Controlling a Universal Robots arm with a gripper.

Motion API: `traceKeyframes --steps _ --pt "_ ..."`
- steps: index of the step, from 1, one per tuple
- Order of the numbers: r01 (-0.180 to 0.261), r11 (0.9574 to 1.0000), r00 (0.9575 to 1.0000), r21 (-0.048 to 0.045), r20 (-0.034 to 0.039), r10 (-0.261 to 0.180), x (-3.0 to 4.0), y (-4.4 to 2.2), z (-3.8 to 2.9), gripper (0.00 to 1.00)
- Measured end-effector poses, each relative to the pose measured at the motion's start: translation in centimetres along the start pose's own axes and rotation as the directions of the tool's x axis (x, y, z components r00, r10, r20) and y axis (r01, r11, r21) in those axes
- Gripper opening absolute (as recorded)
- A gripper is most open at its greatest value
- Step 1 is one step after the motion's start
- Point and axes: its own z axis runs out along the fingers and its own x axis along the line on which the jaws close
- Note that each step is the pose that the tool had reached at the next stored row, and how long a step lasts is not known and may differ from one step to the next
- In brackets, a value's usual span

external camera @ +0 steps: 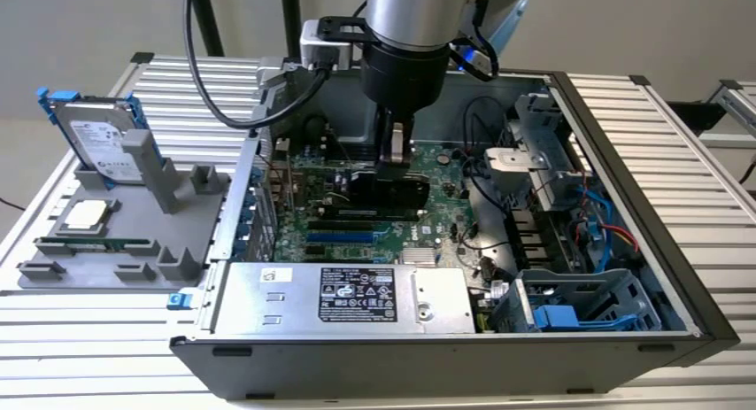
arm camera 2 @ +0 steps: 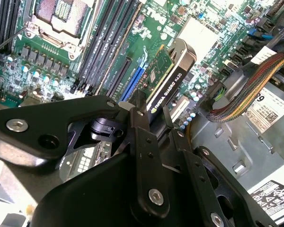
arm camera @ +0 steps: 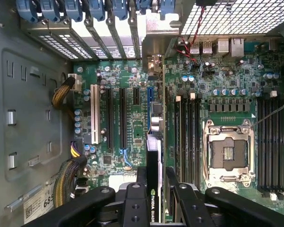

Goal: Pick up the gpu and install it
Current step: 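Insert the gpu into the slot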

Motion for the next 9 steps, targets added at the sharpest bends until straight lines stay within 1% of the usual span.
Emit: traceKeyframes --steps 3,9 --pt "0.0 1.0 1.0 -0.0001 0.0 0.0 0.0 0.0 0.04 0.0" --pt "-0.005 1.0 1.0 -0.0002 0.0001 0.005 0.01 0.43 0.83 0.0"
